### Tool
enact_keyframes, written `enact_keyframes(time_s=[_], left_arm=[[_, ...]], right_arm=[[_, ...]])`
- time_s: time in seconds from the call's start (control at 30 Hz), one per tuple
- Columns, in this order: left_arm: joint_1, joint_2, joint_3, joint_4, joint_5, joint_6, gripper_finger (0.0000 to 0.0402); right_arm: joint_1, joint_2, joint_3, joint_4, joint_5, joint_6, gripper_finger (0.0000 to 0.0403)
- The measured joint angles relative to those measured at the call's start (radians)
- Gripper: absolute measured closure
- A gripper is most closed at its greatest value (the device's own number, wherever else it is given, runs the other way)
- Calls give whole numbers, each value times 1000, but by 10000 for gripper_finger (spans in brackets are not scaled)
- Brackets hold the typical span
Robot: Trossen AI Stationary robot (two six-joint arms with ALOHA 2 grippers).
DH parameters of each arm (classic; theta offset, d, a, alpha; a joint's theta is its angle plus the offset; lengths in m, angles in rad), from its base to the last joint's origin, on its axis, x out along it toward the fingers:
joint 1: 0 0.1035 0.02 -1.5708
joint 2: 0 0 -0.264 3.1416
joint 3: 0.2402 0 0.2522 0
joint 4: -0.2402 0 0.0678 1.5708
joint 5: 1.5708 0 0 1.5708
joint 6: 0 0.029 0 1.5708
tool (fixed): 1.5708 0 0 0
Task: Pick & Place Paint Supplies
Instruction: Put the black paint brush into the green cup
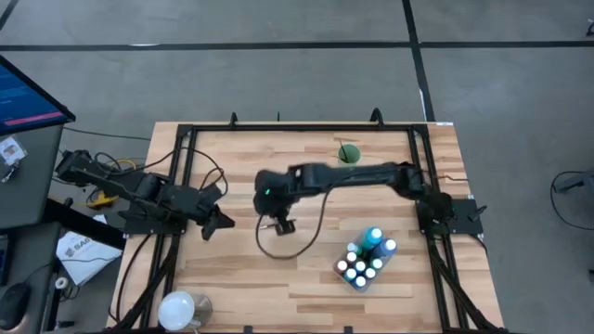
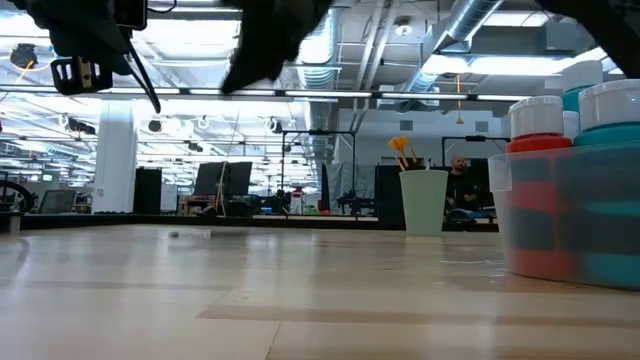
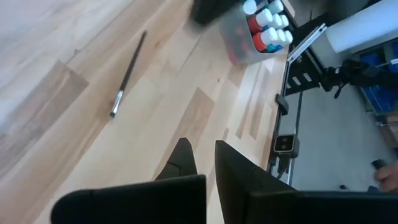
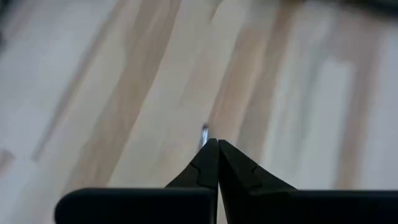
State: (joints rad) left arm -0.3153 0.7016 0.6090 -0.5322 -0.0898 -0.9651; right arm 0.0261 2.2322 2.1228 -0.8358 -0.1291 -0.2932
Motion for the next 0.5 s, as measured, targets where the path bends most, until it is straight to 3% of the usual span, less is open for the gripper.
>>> enact_keyframes(time_s=[0.17, 0.37, 0.5], left_arm=[[0, -3, 0, -2, -12, 15, 402], [0, 63, 0, -116, -62, 18, 402], [1, 136, 0, -202, -63, 19, 402]], right_arm=[[-35, -57, 6, -12, 4, 47, 402], [-1, 3, 3, 92, -11, 53, 400], [3, 75, 4, 167, -18, 54, 364]])
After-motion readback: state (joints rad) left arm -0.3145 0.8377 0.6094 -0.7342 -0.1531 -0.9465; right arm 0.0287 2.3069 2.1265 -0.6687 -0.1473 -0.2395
